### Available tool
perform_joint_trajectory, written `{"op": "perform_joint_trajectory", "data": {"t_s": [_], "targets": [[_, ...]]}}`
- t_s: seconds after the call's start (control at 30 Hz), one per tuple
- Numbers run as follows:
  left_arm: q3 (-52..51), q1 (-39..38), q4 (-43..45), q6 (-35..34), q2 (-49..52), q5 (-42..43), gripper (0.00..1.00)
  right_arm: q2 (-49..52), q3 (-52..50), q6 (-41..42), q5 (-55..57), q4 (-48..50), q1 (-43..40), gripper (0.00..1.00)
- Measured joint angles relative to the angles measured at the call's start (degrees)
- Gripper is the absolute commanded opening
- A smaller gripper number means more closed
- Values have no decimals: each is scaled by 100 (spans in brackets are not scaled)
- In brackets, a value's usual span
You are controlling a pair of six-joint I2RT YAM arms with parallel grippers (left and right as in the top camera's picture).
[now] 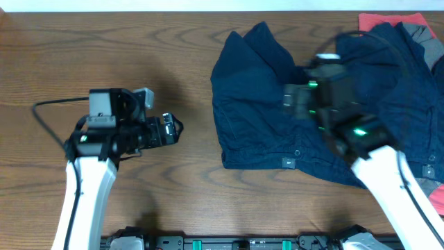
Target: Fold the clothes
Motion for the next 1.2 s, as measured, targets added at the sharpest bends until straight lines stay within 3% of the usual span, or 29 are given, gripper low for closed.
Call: {"op": "perform_joint_trajectory", "data": {"t_s": [0.2,0.63,0.83,0.87,1.0,1.07,1.1,1.2], "targets": [[-37,-518,111,-293,1021,461,98,-310,0,4,52,-874,-573,99],[-44,-2111,1303,-1681,2914,654,98,-310,0,4,48,-1150,-723,96],[-46,-2614,1895,-2218,3272,715,96,-310,0,35,44,-1158,-730,71],[-46,-2697,1978,-2308,3274,710,91,-310,0,11,48,-1163,-730,66],[-48,-2946,2177,-2507,3285,684,52,-310,0,20,46,-1161,-732,52],[-55,-3010,2192,-2549,3285,688,27,-310,0,37,48,-1163,-732,51],[-57,-3025,2197,-2566,3285,686,8,-310,0,39,50,-1163,-732,50],[-57,-3008,2190,-2575,3285,686,6,-310,0,39,50,-1180,-732,49]]}}
